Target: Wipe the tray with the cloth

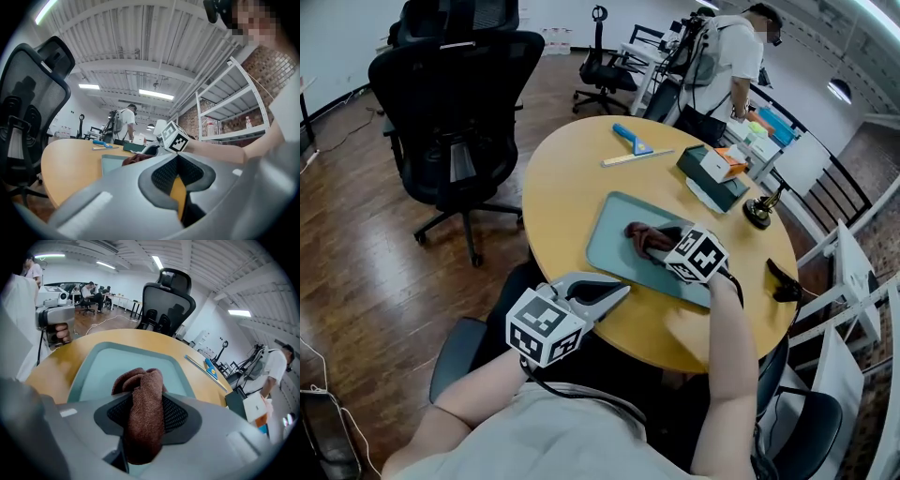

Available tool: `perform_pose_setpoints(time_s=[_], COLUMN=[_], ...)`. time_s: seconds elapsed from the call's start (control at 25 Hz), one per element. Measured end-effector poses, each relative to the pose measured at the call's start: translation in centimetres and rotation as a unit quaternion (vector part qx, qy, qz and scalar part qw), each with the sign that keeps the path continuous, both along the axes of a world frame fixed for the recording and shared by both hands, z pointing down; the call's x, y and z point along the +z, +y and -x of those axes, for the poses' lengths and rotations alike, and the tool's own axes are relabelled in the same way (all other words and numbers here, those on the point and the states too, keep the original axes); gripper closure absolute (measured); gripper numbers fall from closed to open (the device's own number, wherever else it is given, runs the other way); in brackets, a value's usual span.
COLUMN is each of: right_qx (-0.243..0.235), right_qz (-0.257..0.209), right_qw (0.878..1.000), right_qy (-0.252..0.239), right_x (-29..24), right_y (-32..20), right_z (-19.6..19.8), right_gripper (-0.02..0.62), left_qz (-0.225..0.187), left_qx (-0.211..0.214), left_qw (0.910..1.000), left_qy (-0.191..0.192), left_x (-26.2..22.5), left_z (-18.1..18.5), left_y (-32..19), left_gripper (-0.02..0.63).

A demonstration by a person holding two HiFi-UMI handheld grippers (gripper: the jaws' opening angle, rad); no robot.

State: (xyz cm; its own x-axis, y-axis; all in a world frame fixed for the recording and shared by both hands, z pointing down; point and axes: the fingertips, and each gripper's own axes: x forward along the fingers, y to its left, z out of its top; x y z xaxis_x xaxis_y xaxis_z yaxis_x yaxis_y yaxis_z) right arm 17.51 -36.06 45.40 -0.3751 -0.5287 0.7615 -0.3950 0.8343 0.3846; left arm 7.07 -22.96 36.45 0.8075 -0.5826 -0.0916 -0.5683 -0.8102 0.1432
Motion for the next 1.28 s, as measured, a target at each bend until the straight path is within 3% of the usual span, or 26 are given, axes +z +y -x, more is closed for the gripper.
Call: perform_pose_setpoints(time_s=[0.72,1.0,1.28], right_qx=[-0.045,-0.058,-0.04], right_qz=[-0.005,0.003,0.009], right_qw=[0.999,0.998,0.999], right_qy=[0.006,0.002,-0.008], right_x=[-0.3,-0.2,0.0], right_y=[7.0,6.5,3.2], right_z=[2.0,3.0,2.9], right_gripper=[0.434,0.433,0.433], left_qz=[-0.001,0.001,0.002], left_qx=[0.043,0.04,0.028], left_qw=[0.9991,0.9992,0.9996], left_qy=[-0.002,0.001,0.007], left_x=[-0.9,-0.8,-0.6], left_z=[-3.1,-2.7,-1.9], left_y=[-0.3,-0.3,-0.9], left_gripper=[0.606,0.606,0.606])
